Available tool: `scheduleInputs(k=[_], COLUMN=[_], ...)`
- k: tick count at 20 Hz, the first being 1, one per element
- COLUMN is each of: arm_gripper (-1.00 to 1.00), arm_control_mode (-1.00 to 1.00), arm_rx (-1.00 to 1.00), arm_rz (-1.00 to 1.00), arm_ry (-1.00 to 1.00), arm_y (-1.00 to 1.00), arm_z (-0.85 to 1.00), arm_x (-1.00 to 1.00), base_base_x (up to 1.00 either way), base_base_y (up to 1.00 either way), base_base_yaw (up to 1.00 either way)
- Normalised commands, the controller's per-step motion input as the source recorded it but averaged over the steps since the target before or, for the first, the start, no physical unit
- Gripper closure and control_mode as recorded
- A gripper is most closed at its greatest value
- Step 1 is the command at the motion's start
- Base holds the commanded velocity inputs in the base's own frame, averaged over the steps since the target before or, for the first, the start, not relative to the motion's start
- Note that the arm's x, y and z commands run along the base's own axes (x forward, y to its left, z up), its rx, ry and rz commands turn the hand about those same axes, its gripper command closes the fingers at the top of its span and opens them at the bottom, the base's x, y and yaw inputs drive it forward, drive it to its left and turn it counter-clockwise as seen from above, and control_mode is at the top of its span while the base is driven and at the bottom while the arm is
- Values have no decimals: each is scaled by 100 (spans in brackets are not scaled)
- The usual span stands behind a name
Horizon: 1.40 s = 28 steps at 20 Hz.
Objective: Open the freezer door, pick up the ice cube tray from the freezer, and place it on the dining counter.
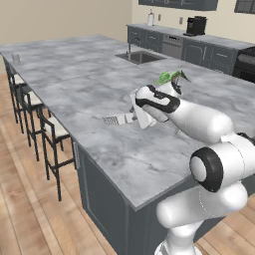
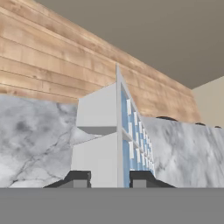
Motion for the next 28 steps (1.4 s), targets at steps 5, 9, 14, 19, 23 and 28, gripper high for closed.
scheduleInputs(k=[5,9,14,19,23,28], arm_gripper=[100,100,100,100,100,100], arm_control_mode=[-100,-100,-100,-100,-100,-100], arm_rx=[-1,0,0,-1,-1,0], arm_rz=[3,4,0,0,0,0], arm_ry=[0,0,0,0,0,0], arm_y=[30,7,2,15,28,4], arm_z=[-60,-43,-43,-58,-46,-5], arm_x=[100,96,76,72,62,9], base_base_x=[0,0,0,0,0,0], base_base_y=[0,0,0,0,0,0], base_base_yaw=[0,0,0,0,0,0])
